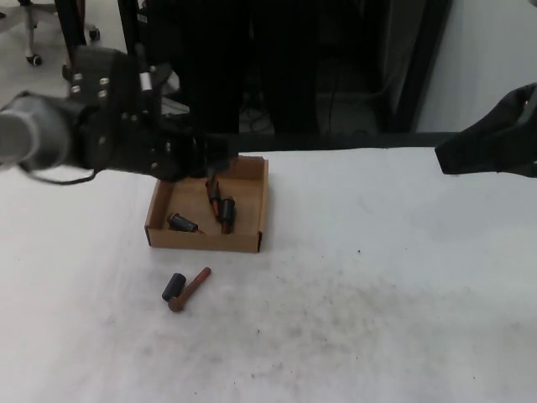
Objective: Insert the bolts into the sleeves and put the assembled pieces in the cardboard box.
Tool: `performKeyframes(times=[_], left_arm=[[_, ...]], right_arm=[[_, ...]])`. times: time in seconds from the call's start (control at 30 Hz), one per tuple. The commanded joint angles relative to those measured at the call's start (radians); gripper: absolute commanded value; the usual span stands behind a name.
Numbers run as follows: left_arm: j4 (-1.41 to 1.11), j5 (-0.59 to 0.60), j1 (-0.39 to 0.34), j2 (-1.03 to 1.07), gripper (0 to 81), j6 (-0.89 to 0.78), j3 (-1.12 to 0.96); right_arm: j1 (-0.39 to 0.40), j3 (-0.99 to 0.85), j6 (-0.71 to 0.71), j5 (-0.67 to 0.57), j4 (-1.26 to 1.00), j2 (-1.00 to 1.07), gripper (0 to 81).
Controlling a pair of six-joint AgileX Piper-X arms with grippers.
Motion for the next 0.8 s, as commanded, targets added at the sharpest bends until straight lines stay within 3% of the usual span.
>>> performKeyframes(times=[0.0,0.23,0.33,0.47,0.53,0.77], left_arm=[[0.107,-0.117,0.013,0.039,0.8,0.021,-0.084],[0.059,-0.129,0.040,0.063,1.3,0.029,-0.113],[0.046,-0.061,0.047,0.063,12.3,0.063,-0.113],[0.073,-0.057,0.051,0.063,29.7,0.063,-0.113],[0.098,-0.057,0.051,0.063,34.0,0.063,-0.113],[0.134,-0.061,0.051,0.063,34.2,0.044,-0.113]], right_arm=[[-0.006,-0.004,-0.023,-0.002,0.009,-0.010,0.6],[-0.006,-0.004,-0.030,0.016,0.009,-0.010,0.6],[-0.006,-0.004,-0.030,0.036,0.009,-0.010,0.6],[-0.006,-0.004,-0.030,0.061,0.009,-0.010,0.6],[-0.006,-0.004,-0.030,0.061,0.009,-0.010,0.6],[-0.006,-0.004,-0.030,0.061,0.009,-0.010,0.6]])
